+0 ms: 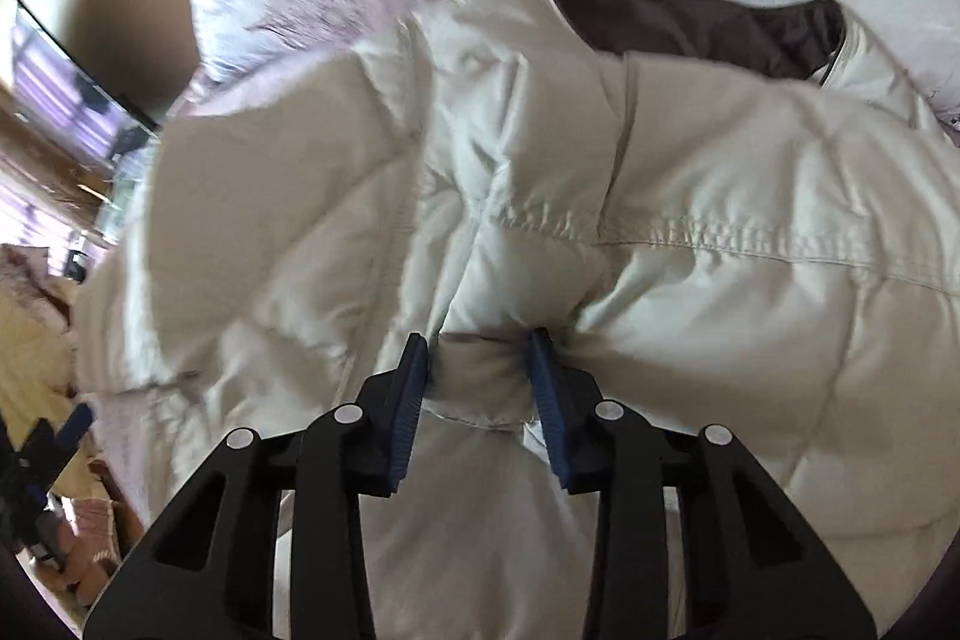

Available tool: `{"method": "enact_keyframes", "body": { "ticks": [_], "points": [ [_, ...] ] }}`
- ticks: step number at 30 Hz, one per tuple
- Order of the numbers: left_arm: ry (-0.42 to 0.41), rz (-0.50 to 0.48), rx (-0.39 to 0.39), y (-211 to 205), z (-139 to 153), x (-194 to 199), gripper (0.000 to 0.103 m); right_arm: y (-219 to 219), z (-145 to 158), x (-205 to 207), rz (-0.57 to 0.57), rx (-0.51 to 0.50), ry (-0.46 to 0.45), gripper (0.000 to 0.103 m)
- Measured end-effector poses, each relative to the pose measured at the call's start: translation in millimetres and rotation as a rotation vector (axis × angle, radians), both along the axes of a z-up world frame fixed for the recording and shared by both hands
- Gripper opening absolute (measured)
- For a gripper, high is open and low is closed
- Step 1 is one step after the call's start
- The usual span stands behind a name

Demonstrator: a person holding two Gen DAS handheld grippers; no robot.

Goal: Fold large clothes

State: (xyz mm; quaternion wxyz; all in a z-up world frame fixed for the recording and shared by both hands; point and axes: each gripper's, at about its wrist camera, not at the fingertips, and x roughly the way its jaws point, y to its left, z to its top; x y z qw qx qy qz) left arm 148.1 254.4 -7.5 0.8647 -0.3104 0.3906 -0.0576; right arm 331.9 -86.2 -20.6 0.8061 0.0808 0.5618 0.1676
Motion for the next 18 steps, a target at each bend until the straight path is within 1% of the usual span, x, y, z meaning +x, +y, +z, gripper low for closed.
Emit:
{"method": "enact_keyframes", "body": {
  "ticks": [1, 2, 3, 4, 5, 7, 10, 14, 17, 18],
  "points": [
    [0.011, 0.067, -0.028, 20, -6, -10, 0.081, 0, 0, 1, -0.005, 0.001, 0.001, 0.038],
    [0.018, 0.103, -0.047, 29, -9, -14, 0.079, 0, 2, 1, -0.01, 0.011, 0.004, 0.038],
    [0.024, 0.156, -0.084, 45, -15, -24, 0.078, -2, 5, -1, -0.011, 0.02, 0.003, 0.039],
    [0.023, 0.194, -0.112, 56, -19, -30, 0.078, -5, 11, -6, -0.012, 0.033, -0.01, 0.047],
    [0.024, 0.235, -0.132, 65, -23, -36, 0.078, -8, 18, -12, -0.017, 0.043, -0.032, 0.059],
    [0.027, 0.301, -0.161, 82, -29, -46, 0.078, -13, 33, -24, -0.023, 0.047, -0.087, 0.065],
    [0.026, 0.387, -0.216, 104, -38, -55, 0.077, -25, 48, -36, -0.022, 0.057, -0.13, 0.067],
    [0.03, 0.471, -0.258, 119, -47, -52, 0.074, -34, 56, -46, -0.018, 0.081, -0.139, 0.067],
    [0.045, 0.522, -0.28, 127, -53, -46, 0.07, -35, 55, -49, -0.02, 0.084, -0.136, 0.067],
    [0.052, 0.537, -0.289, 132, -58, -48, 0.065, -36, 55, -50, -0.02, 0.086, -0.136, 0.067]
  ]
}}
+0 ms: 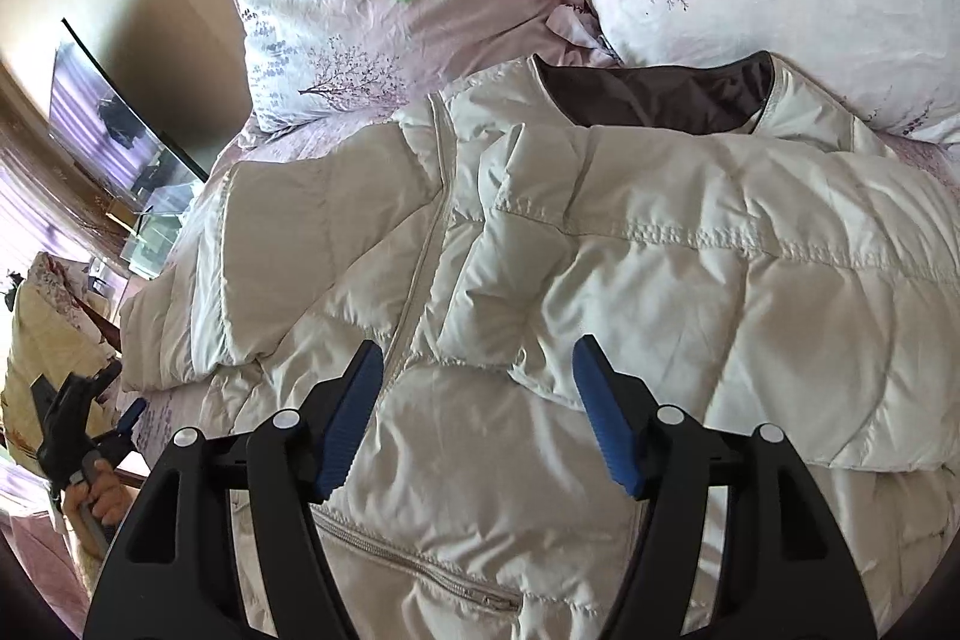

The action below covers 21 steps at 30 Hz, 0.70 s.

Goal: Fold large clothes

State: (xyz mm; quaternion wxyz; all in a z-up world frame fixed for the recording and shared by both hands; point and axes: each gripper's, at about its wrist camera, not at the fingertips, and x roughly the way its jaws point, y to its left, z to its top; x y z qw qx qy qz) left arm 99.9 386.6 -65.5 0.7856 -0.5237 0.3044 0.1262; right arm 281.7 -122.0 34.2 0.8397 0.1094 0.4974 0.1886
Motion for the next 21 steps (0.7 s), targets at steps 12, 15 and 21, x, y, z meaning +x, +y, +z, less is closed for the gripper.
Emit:
{"method": "enact_keyframes", "body": {
  "ticks": [12, 15, 21],
  "points": [
    [-0.022, 0.068, 0.001, 24, 4, 14, 0.013, -20, 6, -12, -0.029, 0.005, -0.027, 0.067],
    [-0.103, 0.054, 0.053, 22, 36, 20, 0.013, -31, 9, -15, -0.045, 0.01, -0.036, 0.067],
    [-0.258, -0.039, 0.181, -14, 111, 45, 0.012, -54, 12, -19, -0.09, 0.021, -0.053, 0.067]
  ]
}}
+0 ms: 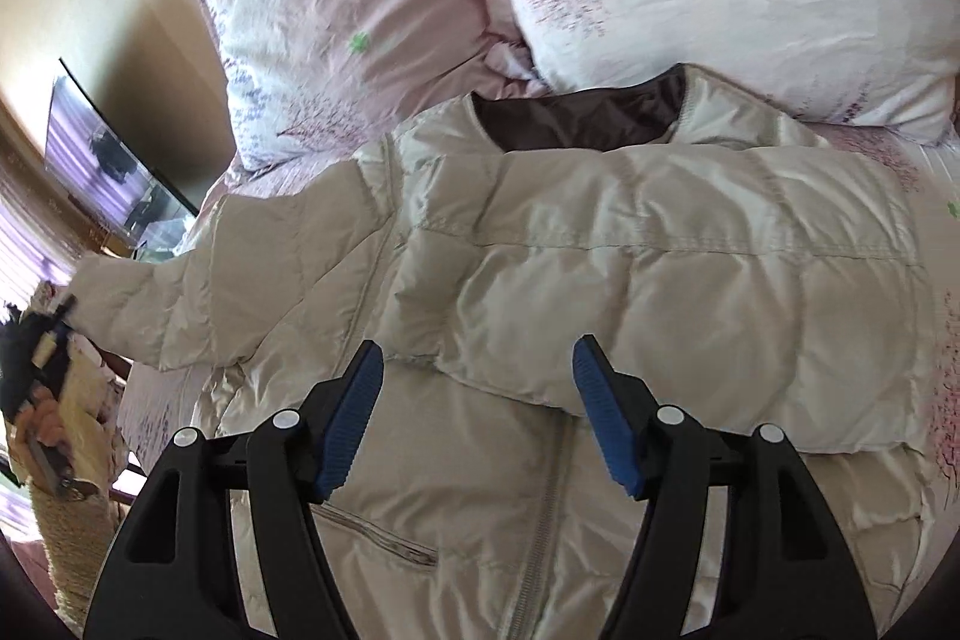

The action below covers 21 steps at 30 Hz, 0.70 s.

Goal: Fold large clothes

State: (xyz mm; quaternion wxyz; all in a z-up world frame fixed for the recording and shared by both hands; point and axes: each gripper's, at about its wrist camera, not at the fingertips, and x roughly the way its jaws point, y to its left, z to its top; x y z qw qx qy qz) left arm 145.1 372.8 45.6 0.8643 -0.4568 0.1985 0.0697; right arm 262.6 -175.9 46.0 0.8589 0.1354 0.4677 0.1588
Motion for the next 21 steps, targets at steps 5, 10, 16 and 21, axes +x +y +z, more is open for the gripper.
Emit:
{"method": "enact_keyframes", "body": {
  "ticks": [5, 10, 16, 21],
  "points": [
    [-0.132, -0.166, 0.082, -61, 58, 28, 0.012, -24, 4, -5, -0.052, 0.018, -0.013, 0.067],
    [-0.211, -0.391, 0.125, -144, 91, 59, 0.012, -52, 8, -12, -0.111, 0.036, -0.027, 0.067],
    [-0.22, -0.667, 0.151, -253, 92, 94, 0.012, -85, 7, -22, -0.204, 0.047, -0.053, 0.067],
    [-0.146, -0.848, 0.148, -332, 65, 119, 0.012, -110, 3, -24, -0.272, 0.064, -0.056, 0.067]
  ]
}}
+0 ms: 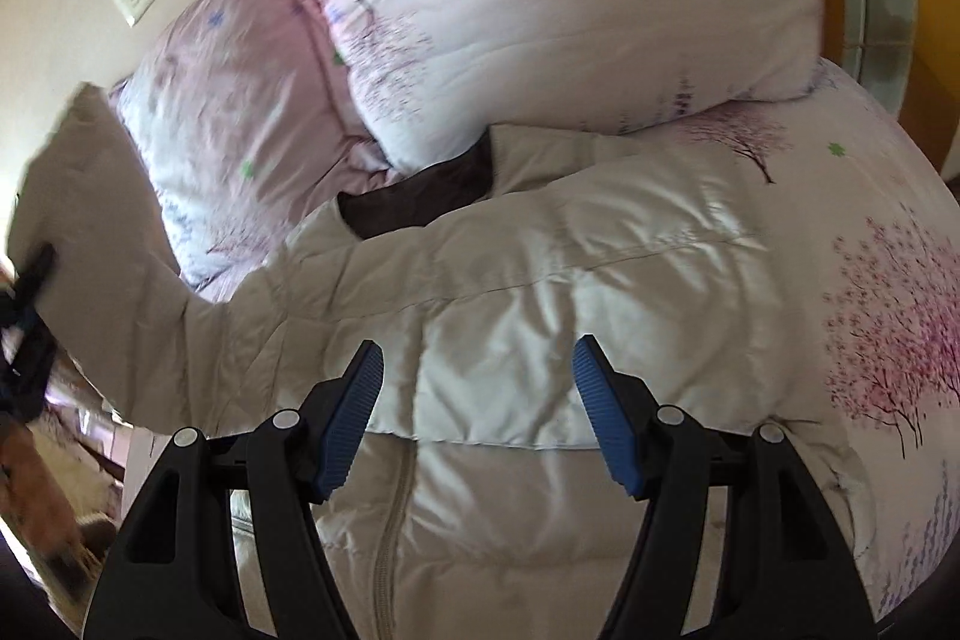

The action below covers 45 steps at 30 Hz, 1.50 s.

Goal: Fold large clothes

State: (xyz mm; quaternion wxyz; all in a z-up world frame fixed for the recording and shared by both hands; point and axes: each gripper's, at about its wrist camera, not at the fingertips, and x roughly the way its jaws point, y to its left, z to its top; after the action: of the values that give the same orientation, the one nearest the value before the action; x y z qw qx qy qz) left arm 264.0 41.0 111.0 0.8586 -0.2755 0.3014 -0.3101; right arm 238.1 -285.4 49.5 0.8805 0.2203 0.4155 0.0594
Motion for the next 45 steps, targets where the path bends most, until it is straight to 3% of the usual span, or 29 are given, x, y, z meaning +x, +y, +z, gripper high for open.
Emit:
{"method": "enact_keyframes", "body": {
  "ticks": [6, 8, 12, 14, 16, 20, 24, 28, 31, 32, 35, 38, 41, 43, 45],
  "points": [
    [0.109, -0.097, 0.1, -66, -44, 26, 0.012, -16, -3, 3, -0.036, 0.029, -0.001, 0.067],
    [0.16, -0.136, 0.146, -85, -63, 32, 0.02, -19, -5, 6, -0.044, 0.044, 0.001, 0.067],
    [0.227, -0.213, 0.216, -108, -90, 36, 0.072, -21, -13, 12, -0.041, 0.07, 0.029, 0.067],
    [0.212, -0.237, 0.212, -108, -88, 29, 0.077, -21, -17, 14, -0.026, 0.099, 0.044, 0.067],
    [0.176, -0.249, 0.203, -94, -77, 16, 0.09, -19, -20, 17, -0.004, 0.125, 0.055, 0.067],
    [0.088, -0.188, 0.221, -50, -54, -6, 0.101, -6, -31, 27, 0.076, 0.185, 0.101, 0.064],
    [0.042, -0.027, 0.312, 14, -50, -32, 0.101, 10, -43, 39, 0.129, 0.187, 0.147, 0.061],
    [0.081, 0.143, 0.441, 74, -59, -53, 0.101, 25, -59, 49, 0.156, 0.179, 0.202, 0.057],
    [0.131, 0.259, 0.495, 114, -72, -63, 0.101, 37, -65, 53, 0.192, 0.187, 0.217, 0.021],
    [0.146, 0.291, 0.502, 125, -76, -66, 0.101, 40, -63, 52, 0.194, 0.173, 0.199, 0.014],
    [0.166, 0.357, 0.497, 154, -88, -77, 0.101, 42, -37, 42, 0.176, 0.129, 0.075, 0.01],
    [0.1, 0.409, 0.479, 166, -93, -91, 0.101, 32, -21, 34, 0.129, 0.115, 0.014, 0.01],
    [0.108, 0.41, 0.488, 173, -100, -94, 0.101, 26, -42, 38, 0.082, 0.098, 0.107, 0.01],
    [0.158, 0.385, 0.502, 172, -106, -87, 0.101, 25, -67, 42, 0.056, 0.086, 0.2, 0.011],
    [0.215, 0.375, 0.509, 173, -113, -83, 0.101, 27, -74, 44, 0.048, 0.076, 0.217, 0.015]
  ]
}}
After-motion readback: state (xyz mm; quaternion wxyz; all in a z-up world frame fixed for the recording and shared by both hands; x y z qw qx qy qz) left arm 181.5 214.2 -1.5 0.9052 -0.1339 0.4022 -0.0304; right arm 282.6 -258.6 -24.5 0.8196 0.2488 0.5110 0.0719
